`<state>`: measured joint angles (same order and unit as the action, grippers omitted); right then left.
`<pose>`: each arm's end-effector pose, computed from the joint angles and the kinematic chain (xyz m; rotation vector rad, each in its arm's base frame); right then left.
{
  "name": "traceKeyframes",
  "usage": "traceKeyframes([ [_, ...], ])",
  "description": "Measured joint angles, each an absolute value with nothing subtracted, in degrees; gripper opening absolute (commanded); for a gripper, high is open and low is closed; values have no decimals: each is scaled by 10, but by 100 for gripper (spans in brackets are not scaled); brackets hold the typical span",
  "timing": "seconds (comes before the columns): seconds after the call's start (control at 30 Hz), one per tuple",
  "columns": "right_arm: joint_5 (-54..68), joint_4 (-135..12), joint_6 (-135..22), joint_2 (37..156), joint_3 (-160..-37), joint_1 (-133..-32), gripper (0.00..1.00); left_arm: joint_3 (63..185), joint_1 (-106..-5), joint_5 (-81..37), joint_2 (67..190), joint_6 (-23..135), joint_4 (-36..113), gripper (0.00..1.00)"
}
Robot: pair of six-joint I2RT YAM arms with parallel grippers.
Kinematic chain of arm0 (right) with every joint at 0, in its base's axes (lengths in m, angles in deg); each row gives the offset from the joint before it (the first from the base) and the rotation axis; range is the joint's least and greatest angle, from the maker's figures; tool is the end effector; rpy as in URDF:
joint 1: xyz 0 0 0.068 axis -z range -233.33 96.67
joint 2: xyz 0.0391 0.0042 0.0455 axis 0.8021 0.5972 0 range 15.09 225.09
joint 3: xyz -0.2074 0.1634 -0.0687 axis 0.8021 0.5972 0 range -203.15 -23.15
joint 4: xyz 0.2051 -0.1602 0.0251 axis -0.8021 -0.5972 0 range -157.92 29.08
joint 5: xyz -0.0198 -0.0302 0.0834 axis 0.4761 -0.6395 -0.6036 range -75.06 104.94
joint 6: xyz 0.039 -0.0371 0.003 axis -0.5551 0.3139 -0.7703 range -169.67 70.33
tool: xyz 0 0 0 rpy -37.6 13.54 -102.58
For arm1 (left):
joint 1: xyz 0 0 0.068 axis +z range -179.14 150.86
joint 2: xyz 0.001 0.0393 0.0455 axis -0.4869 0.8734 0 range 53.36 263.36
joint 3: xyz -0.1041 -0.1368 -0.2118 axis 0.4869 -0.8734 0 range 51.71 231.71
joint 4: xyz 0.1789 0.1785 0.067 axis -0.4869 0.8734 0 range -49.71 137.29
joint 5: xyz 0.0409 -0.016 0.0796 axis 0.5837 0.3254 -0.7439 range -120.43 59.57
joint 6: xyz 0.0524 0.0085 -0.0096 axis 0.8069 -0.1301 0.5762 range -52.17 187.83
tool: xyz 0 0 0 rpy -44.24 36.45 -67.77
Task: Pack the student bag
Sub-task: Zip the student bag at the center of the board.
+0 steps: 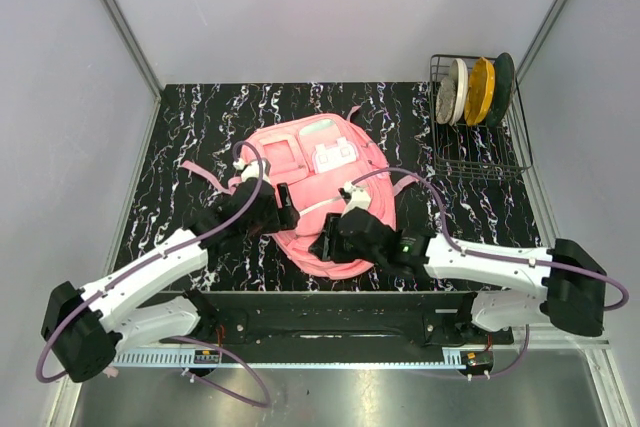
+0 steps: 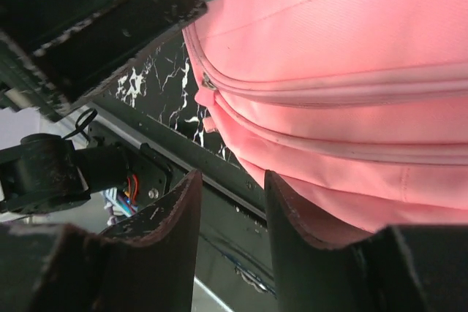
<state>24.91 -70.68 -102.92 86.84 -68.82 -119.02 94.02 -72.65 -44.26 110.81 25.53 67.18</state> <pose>0.1177 0.2455 0.2466 -0.1507 2.3555 0.9342 0.1587 -0.1391 0.2572 -0.1010 2.3278 -0.4981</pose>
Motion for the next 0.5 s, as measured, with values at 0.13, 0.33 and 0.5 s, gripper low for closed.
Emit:
traceKeyframes([
  [0.13, 302, -683, -1019, 902, -707, -1223, 47, 940, -708, -426, 1132, 260, 669, 71],
  [0.33, 370, -683, -1011, 990, -797, -1258, 48, 940, -679, -397, 1139, 261, 645, 54],
  [0.5, 402, -707, -1020, 1023, -822, -1265, 48, 940, -664, -382, 1146, 268, 616, 50],
])
